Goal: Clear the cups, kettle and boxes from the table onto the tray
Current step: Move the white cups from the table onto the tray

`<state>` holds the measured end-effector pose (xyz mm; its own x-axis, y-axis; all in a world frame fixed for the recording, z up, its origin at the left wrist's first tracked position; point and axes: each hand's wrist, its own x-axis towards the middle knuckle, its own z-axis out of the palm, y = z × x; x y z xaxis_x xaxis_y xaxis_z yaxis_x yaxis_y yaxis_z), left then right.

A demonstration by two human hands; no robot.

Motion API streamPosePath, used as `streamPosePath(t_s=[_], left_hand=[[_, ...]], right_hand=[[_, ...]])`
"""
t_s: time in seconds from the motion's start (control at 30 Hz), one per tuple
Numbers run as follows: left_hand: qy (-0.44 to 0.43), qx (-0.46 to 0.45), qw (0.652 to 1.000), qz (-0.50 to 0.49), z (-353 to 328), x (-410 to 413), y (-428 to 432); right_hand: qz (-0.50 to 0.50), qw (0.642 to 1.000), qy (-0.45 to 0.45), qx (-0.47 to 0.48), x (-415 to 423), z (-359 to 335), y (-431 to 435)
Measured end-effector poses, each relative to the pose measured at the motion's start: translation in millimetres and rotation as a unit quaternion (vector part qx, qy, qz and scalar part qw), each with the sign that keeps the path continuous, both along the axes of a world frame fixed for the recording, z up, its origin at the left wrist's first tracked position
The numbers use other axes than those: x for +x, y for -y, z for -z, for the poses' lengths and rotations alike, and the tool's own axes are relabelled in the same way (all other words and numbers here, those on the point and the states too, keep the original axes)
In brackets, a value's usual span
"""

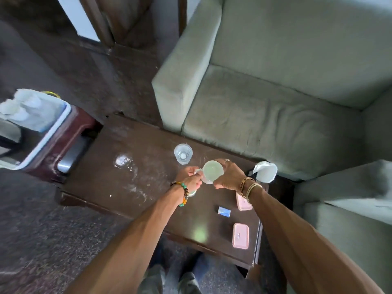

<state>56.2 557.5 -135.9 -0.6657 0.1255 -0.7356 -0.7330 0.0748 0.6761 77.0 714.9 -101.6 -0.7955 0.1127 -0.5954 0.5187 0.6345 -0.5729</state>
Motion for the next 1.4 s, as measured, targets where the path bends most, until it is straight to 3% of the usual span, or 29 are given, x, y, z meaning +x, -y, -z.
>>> streamPosePath(t_s=[0.23,0.4,0.83,1.07,1.4], left_hand=[[-0.075,0.042,0.993,-0.078,-117,-27,85],[-0.067,0.062,0.991,-0.096,-157,-26,185],[-0.070,0.044,0.976,-0.202,-192,-9,469],[-0.087,-0.013,0.959,-0.268,-192,-29,550],[-0.061,-0.077,0.961,-0.260,-157,-120,605]], right_hand=[[-0.054,0.993,-0.100,-0.014,-30,-104,81],[-0.092,0.987,-0.130,0.005,-38,-135,175],[-0.161,0.976,-0.136,-0.048,-54,-163,453],[-0.204,0.965,-0.140,-0.083,-86,-168,542],[-0.203,0.966,-0.104,-0.122,-174,-113,602]])
